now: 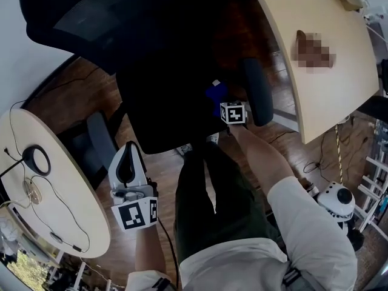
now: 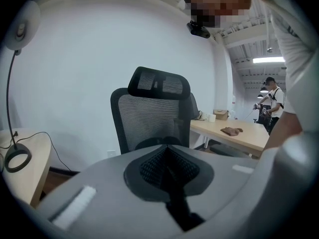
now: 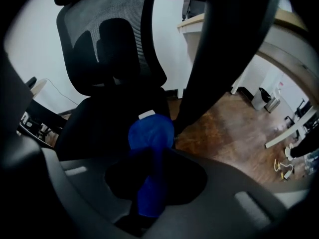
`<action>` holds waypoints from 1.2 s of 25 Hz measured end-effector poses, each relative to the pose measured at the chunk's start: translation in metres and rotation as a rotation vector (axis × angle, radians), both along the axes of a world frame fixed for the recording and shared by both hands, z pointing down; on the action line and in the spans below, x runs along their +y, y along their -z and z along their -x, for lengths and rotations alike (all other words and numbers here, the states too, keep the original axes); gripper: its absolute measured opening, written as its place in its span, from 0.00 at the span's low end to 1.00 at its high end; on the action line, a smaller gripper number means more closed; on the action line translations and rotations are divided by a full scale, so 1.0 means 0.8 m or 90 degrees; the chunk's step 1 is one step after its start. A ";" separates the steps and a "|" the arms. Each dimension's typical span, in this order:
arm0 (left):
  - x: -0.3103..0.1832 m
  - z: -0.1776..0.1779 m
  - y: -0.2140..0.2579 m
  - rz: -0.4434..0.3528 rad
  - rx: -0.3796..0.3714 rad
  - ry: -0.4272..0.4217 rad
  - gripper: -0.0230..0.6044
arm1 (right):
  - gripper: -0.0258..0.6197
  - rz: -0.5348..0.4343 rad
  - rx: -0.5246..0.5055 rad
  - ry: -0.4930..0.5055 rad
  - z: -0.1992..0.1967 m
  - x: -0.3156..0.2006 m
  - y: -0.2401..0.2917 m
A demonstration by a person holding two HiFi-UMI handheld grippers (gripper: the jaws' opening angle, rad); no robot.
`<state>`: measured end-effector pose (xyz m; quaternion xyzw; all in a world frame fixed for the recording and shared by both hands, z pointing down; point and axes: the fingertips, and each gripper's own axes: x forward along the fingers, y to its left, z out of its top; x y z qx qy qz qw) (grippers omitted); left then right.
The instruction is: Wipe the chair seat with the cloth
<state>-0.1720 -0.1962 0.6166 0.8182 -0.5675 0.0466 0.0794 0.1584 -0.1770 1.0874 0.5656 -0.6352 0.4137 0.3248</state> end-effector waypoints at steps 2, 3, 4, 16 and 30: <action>0.001 -0.002 -0.001 0.001 -0.001 -0.004 0.14 | 0.15 -0.008 -0.007 -0.011 0.004 0.001 0.008; 0.002 -0.001 -0.002 0.002 0.000 -0.005 0.14 | 0.15 -0.017 -0.020 -0.031 0.014 -0.002 0.018; 0.002 0.002 -0.003 0.002 0.003 -0.004 0.14 | 0.15 -0.032 -0.045 -0.058 0.030 -0.007 0.033; 0.019 0.078 -0.021 0.017 0.033 0.060 0.14 | 0.15 -0.008 -0.220 0.173 0.462 0.128 0.032; 0.034 0.066 -0.024 0.026 0.074 0.040 0.15 | 0.15 -0.029 -0.061 0.092 0.171 0.140 -0.044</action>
